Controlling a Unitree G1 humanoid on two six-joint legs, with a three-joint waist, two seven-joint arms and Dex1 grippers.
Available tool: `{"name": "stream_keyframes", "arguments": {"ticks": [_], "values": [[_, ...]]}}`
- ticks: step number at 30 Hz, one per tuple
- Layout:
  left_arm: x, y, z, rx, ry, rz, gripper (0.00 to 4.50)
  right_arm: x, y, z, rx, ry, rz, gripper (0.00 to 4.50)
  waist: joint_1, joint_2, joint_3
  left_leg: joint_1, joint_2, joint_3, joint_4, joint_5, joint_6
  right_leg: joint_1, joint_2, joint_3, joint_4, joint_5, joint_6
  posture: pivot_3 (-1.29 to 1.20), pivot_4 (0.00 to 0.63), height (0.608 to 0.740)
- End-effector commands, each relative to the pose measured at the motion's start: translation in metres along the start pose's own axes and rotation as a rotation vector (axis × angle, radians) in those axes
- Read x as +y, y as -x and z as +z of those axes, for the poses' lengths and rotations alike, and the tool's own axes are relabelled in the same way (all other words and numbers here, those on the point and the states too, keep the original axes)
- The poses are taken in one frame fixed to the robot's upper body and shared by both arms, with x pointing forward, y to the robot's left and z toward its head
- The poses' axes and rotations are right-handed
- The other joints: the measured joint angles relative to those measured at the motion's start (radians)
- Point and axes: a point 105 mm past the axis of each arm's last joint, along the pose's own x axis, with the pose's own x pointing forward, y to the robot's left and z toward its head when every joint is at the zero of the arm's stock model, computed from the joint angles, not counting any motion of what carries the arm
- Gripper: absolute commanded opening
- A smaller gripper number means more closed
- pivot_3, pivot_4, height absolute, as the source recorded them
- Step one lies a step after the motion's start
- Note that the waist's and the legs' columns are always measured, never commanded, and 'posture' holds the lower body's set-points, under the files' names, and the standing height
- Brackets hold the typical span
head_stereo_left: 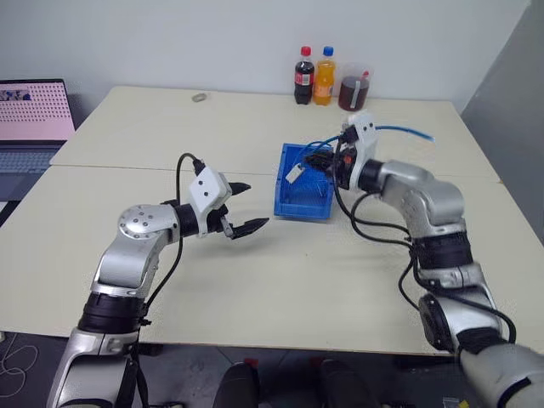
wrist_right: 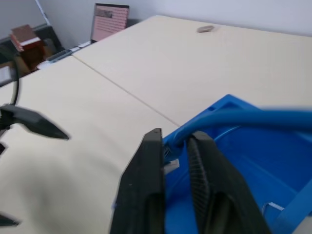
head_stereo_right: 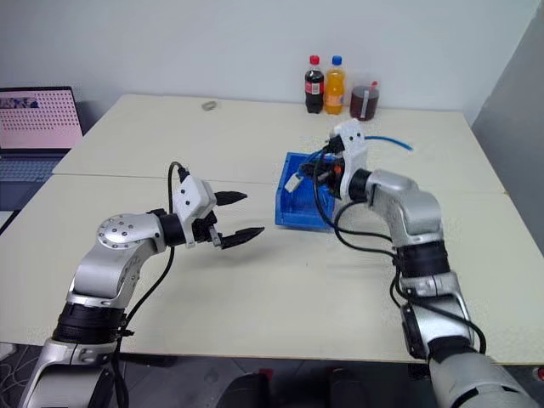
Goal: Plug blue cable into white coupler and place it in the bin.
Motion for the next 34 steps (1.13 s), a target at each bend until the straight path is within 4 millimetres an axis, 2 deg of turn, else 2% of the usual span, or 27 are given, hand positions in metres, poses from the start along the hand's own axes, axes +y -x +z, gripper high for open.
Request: {"name": "stream_keyframes", "arguments": {"ticks": [1, 4, 7, 11, 12, 14, 18, 20, 22, 27, 34], "values": [[0.006, 0.000, 0.005, -0.015, -0.056, 0.011, 4.50, -0.015, 0.002, -0.001, 0.081, 0.119, 0.023, 1.81, 0.003, 0.000, 0.000, -0.002, 0.000, 0.000, 0.000, 0.000, 0.000, -0.001, 0.000, 0.000, 0.000, 0.000, 0.000, 0.00, 0.150, 0.740], [0.007, 0.000, 0.002, -0.008, -0.061, 0.017, 4.50, -0.029, 0.014, -0.005, 0.184, 0.211, 0.050, 2.56, 0.011, 0.001, 0.001, -0.011, -0.001, 0.002, 0.001, 0.000, -0.001, -0.012, -0.001, 0.002, 0.001, 0.000, 0.000, 0.00, 0.150, 0.740], [0.010, 0.000, 0.001, -0.004, -0.063, 0.020, 4.50, -0.041, 0.028, 0.004, 0.225, 0.253, 0.068, 3.27, 0.011, 0.003, 0.003, -0.013, -0.001, 0.003, 0.001, 0.000, -0.001, -0.014, -0.002, 0.002, 0.002, 0.000, 0.000, 0.00, 0.150, 0.740], [0.013, 0.001, 0.000, -0.001, -0.055, 0.031, 4.50, -0.045, 0.049, 0.008, 0.280, 0.289, 0.122, 4.34, 0.011, 0.003, 0.003, -0.012, 0.000, 0.002, 0.001, 0.000, 0.000, -0.014, -0.001, 0.001, 0.002, 0.000, 0.000, 0.00, 0.150, 0.740], [0.014, 0.001, 0.000, 0.001, -0.053, 0.032, 4.50, -0.044, 0.053, 0.008, 0.294, 0.295, 0.139, 4.46, 0.011, 0.003, 0.003, -0.012, 0.000, 0.002, 0.001, 0.000, 0.000, -0.014, -0.001, 0.001, 0.002, 0.000, 0.000, 0.00, 0.150, 0.740], [0.016, 0.002, -0.001, 0.011, -0.047, 0.032, 4.50, -0.039, 0.065, 0.002, 0.334, 0.306, 0.197, 4.46, 0.010, 0.003, 0.003, -0.012, 0.000, 0.002, 0.002, 0.000, 0.000, -0.014, -0.001, 0.001, 0.002, 0.000, 0.000, 0.00, 0.150, 0.740], [0.020, 0.008, -0.005, 0.029, -0.003, 0.039, 4.50, -0.022, 0.098, -0.028, 0.441, 0.384, 0.292, 4.46, 0.013, 0.003, 0.003, -0.012, 0.000, 0.002, 0.002, 0.000, 0.000, -0.013, -0.001, 0.001, 0.003, 0.000, 0.000, 0.00, 0.150, 0.740], [0.023, 0.015, -0.010, 0.039, 0.057, 0.063, 4.50, -0.010, 0.111, -0.039, 0.402, 0.354, 0.291, 4.46, 0.013, 0.003, 0.003, -0.012, 0.000, 0.002, 0.002, 0.000, 0.000, -0.013, -0.001, 0.001, 0.003, 0.000, 0.000, 0.00, 0.150, 0.740], [0.024, 0.025, -0.017, 0.057, 0.111, 0.096, 4.50, 0.001, 0.119, -0.043, 0.287, 0.283, 0.238, 4.46, 0.013, 0.003, 0.002, -0.012, 0.000, 0.001, 0.003, 0.000, 0.000, -0.013, -0.001, 0.001, 0.003, 0.000, 0.000, 0.00, 0.150, 0.740], [0.027, 0.042, -0.021, 0.041, 0.169, 0.198, 4.50, 0.008, 0.129, -0.042, 0.050, 0.123, 0.020, 4.46, 0.000, 0.003, 0.003, -0.010, 0.000, 0.001, 0.004, 0.001, -0.002, -0.013, -0.001, 0.002, 0.011, 0.000, 0.000, 0.00, 0.150, 0.740], [0.019, 0.046, -0.018, 0.038, 0.204, 0.215, 4.50, 0.025, 0.126, -0.049, 0.011, 0.048, -0.069, 4.46, 0.003, 0.003, 0.003, -0.007, 0.000, -0.002, 0.014, 0.002, -0.003, -0.011, 0.001, 0.001, 0.019, 0.001, 0.002, 0.00, 0.150, 0.740]]}}
